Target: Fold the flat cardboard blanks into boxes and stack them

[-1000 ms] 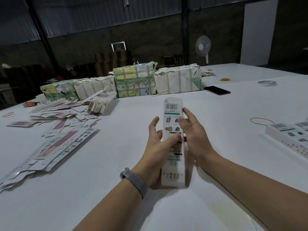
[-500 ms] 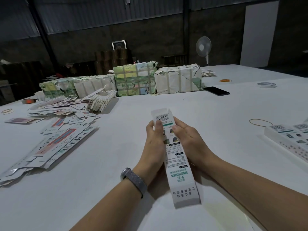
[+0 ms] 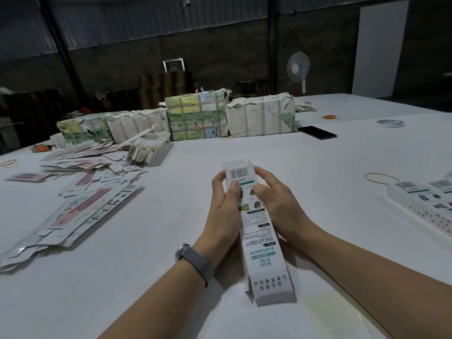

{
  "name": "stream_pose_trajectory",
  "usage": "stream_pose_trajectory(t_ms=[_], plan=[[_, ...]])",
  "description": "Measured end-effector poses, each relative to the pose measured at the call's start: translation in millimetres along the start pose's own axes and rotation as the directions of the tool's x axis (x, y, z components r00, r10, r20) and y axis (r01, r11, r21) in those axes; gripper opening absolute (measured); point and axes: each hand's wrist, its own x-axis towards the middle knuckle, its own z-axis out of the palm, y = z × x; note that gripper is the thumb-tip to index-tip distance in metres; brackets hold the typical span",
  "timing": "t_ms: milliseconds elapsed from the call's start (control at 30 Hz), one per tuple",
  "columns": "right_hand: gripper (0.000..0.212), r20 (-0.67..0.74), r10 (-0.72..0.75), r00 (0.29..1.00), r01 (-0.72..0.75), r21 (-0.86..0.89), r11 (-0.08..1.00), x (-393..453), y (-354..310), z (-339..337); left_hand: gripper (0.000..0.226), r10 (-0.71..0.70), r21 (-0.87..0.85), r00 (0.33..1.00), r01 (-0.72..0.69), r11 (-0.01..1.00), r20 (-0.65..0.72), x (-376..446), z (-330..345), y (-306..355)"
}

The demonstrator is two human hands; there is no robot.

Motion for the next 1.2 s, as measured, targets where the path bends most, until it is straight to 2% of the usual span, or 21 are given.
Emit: stream_pose_trajectory(t_ms=[100,233,567,800,967,1067,1200], plan=[[0.026,-0.056,0.005,0.998,-0.004,0.018,1.0,1.2,-0.4,-1.6,0.016,-0.003,0.017,0.999,0.002,1.0,0.041,-0.8,1.4,0.7],[0.025,-0.122,0.052,0.991,-0.038,0.116,0.993,2.2,-1.8,-2.8,0.018,-0.024,0.017,0.996,0.023,1.0,0.086,-1.5,4.7,-0.2],[0.017,-0.112,0.065,0.992,-0.049,0.146,0.988,1.7,-4.1,-2.0,0.022,-0.027,0.04,0.996,0.024,0.999,0.09,0.2,3.1,-4.0],[0.019,-0.163,0.047,0.985,-0.019,0.167,0.986,1.6,-3.4,-2.8,0.024,-0.045,0.038,0.992,0.041,0.998,0.119,0.1,3.6,-2.8],[0.032,-0.217,0.0,0.976,0.03,0.134,0.991,2.7,-0.6,-3.2,0.024,-0.057,0.008,0.991,0.056,0.998,0.122,-2.0,4.7,-1.5],[0.032,-0.219,-0.021,0.975,0.044,0.104,0.994,3.1,-0.1,-4.2,0.03,-0.074,0.017,0.989,0.073,0.997,0.127,-2.2,4.0,-0.2],[0.029,-0.228,-0.016,0.973,0.037,0.088,0.995,4.8,-1.4,-5.5,0.02,-0.085,0.013,0.987,0.084,0.996,0.139,-1.0,4.9,-1.7]])
